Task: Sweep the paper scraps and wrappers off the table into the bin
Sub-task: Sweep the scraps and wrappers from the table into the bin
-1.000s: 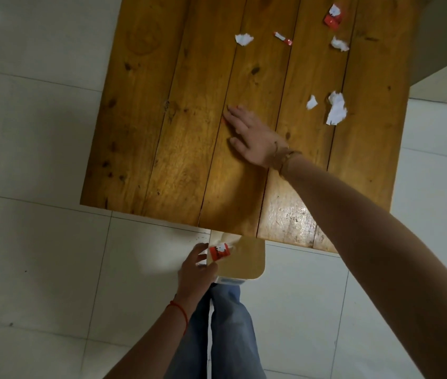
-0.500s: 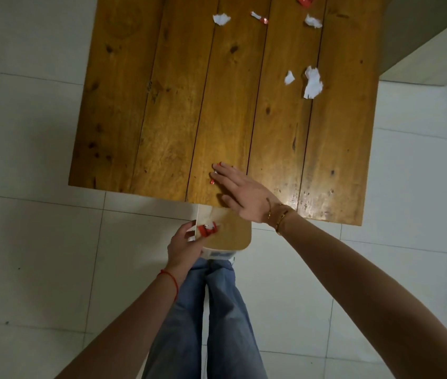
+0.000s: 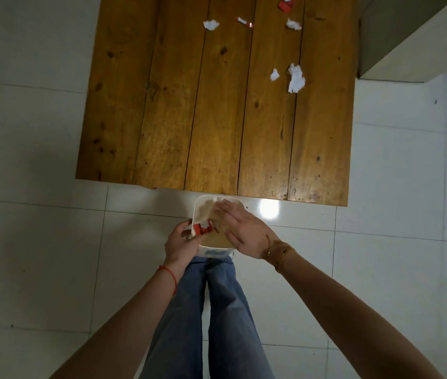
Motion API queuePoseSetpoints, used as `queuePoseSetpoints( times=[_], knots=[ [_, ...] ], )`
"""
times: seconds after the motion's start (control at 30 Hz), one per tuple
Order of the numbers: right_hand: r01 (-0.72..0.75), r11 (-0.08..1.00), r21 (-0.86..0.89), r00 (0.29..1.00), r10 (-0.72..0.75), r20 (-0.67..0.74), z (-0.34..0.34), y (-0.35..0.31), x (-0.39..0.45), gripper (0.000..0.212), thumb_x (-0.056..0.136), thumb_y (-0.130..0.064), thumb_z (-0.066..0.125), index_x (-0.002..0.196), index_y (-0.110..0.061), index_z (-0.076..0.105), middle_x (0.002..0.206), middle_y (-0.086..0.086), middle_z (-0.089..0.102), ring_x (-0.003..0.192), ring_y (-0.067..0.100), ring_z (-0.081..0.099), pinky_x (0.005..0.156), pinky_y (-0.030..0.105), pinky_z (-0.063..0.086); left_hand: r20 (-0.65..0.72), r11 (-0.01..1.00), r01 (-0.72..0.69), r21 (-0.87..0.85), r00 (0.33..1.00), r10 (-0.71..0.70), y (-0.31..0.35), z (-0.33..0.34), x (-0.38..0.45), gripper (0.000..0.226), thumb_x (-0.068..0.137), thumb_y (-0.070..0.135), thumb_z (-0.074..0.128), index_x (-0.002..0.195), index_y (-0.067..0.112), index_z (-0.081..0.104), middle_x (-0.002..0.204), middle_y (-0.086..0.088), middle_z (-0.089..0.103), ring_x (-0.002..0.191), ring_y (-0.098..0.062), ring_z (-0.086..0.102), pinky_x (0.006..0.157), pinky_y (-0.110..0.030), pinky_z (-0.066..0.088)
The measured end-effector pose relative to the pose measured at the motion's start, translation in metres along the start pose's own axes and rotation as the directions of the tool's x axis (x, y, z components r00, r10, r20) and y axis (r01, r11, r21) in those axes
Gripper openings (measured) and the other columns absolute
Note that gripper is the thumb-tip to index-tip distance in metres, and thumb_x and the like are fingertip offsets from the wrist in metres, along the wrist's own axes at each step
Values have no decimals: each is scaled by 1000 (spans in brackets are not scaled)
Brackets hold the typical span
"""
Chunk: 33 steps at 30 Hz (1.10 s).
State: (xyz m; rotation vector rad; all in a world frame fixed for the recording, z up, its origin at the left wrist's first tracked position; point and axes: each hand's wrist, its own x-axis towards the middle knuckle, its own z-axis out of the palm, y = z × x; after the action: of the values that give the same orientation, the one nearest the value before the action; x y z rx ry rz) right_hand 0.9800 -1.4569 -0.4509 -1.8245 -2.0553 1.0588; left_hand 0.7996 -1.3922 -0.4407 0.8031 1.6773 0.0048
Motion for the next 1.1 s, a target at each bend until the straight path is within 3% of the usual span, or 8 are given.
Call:
queuePoseSetpoints(
  times=[0.07,0.2,0.33,0.5,0.67,0.93,1.1],
  knots=[
    [-52,999,14,997,53,-61,-7,-10,-5,51,98,-26,41,145,-8,34,155,12,30,145,26,22,121,37,17,-4,1000,-12,5,1000,12,3,-4,-12,35,76,17,74,107,28,62,97,4,66,97,-25,67,87,-47,58],
    [-137,990,44,980,142,-138,-21,-28,-18,53,98,-30,42,147,-10,33,154,8,31,145,24,21,121,37,16,14,999,-41,11,999,41,12,-12,-36,45,78,16,72,122,21,61,118,-9,66,106,-30,66,90,-49,56],
    [-204,975,84,949,219,-229,-35,-48,-32,53,95,-30,46,144,-10,38,150,8,39,142,26,27,119,37,22,2,996,-84,22,996,84,27,-20,-62,46,79,17,72,124,20,61,120,-8,66,106,-28,65,92,-47,56],
    [-303,942,142,884,333,-328,-56,-74,-54,51,96,-28,47,143,-12,38,149,6,41,143,26,26,116,29,13,49,986,-159,57,986,157,52,-30,-97,49,80,18,72,128,19,58,123,-7,65,110,-26,63,93,-47,55],
    [-384,895,228,786,446,-428,-79,-101,-86,47,96,-29,47,141,-14,41,146,5,44,141,25,28,118,40,24,95,950,-267,160,962,255,75,-36,-127,52,81,21,73,130,20,55,124,-7,66,110,-27,64,91,-47,56],
    [-504,813,292,603,573,-555,-109,-132,-145,43,99,-34,42,137,-16,46,144,2,47,139,22,32,117,39,28,181,891,-357,279,931,317,107,-22,-161,53,81,23,64,132,16,53,123,-8,66,109,-28,64,94,-49,54],
    [-538,767,349,515,627,-584,-117,-139,-168,44,99,-33,43,139,-15,45,145,3,46,139,20,31,117,40,29,266,829,-445,338,890,369,120,-2,-180,56,80,25,64,134,17,52,119,-4,67,102,-21,64,80,-34,54]
  ],
)
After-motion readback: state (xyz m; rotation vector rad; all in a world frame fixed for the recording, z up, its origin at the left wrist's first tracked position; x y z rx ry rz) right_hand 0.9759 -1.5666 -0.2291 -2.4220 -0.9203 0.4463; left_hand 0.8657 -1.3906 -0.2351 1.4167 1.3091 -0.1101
